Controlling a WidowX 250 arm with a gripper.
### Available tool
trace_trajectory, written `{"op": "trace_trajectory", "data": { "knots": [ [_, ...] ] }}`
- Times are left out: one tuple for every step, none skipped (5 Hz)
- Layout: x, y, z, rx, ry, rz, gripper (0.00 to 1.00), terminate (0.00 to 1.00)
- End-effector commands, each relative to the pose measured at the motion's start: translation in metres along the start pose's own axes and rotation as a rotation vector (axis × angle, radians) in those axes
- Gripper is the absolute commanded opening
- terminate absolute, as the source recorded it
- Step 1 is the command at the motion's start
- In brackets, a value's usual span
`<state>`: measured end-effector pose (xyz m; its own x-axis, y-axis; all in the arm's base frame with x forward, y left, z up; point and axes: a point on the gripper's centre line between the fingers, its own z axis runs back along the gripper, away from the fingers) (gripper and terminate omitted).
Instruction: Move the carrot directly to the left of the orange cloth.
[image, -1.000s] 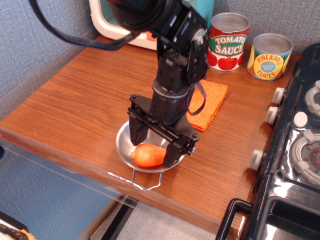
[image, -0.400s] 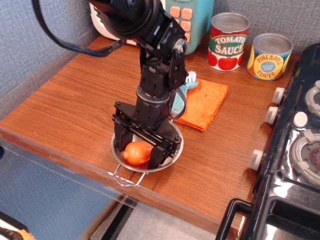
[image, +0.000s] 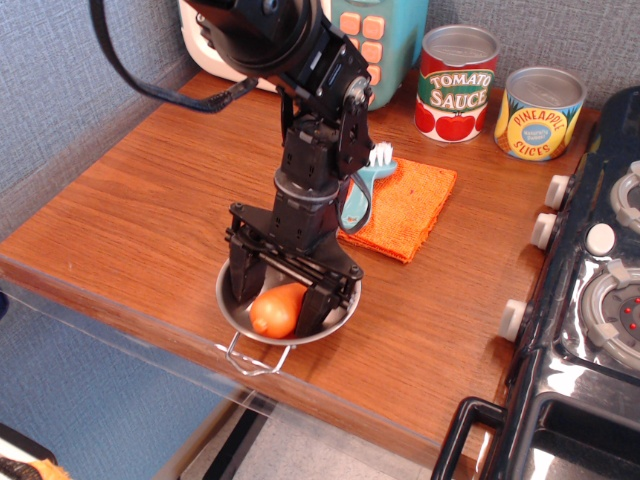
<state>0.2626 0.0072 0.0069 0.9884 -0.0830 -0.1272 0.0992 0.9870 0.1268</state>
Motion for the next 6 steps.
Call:
{"op": "trace_trajectory", "data": {
  "knots": [
    [0.004, -0.005, 0.011, -0.021, -0.05, -0.01, 0.0, 0.0],
    [0.008, -0.01, 0.027, -0.056, -0.105, -0.025, 0.0, 0.0],
    [0.02, -0.007, 0.058, -0.094, -0.192, -0.017, 0.0, 0.0],
    [0.033, 0.011, 0.083, -0.129, -0.251, 0.009, 0.0, 0.0],
    [0.047, 0.05, 0.093, -0.116, -0.269, 0.079, 0.0, 0.0],
    [0.062, 0.094, 0.079, -0.088, -0.253, 0.155, 0.0, 0.0]
  ]
}}
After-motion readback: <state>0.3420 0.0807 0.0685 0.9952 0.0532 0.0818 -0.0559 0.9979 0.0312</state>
